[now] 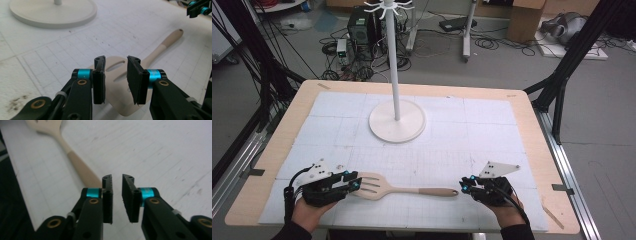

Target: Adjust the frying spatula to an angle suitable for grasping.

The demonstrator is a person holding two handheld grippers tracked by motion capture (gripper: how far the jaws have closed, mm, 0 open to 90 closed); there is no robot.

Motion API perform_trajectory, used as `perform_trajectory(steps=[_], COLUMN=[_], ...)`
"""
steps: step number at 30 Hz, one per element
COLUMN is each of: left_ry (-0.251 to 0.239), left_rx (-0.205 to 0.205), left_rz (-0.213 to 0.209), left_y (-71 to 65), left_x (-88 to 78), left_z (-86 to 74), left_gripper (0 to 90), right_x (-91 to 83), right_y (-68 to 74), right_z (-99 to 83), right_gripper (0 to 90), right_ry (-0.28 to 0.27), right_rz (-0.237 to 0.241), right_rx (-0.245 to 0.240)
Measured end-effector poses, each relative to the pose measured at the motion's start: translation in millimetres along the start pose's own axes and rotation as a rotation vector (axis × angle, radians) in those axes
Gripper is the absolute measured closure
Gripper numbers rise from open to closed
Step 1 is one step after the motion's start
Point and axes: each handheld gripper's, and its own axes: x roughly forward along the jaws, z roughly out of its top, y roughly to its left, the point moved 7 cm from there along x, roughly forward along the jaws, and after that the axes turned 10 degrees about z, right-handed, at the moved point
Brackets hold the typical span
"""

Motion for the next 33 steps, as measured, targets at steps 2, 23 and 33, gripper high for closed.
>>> perform_trajectory(steps=[2,23,33], left_ry=[0.019,0.088,0.098], left_rx=[0.009,0.022,0.032], left_rz=[-0.006,-0.045,-0.077], left_y=[-3.2,-15.1,-22.7], left_x=[3.6,1.5,-0.9], left_z=[-2.6,-13.7,-15.1], left_gripper=[71.6,76.5,76.5], right_x=[3.0,28.9,50.1], right_y=[4.2,-11.9,-31.3], right_z=[-7.2,-0.7,13.9], right_gripper=[84.3,88.5,88.0], right_ry=[0.043,0.073,0.093], right_rz=[0.012,-0.017,-0.045], right_rx=[-0.017,0.000,0.003])
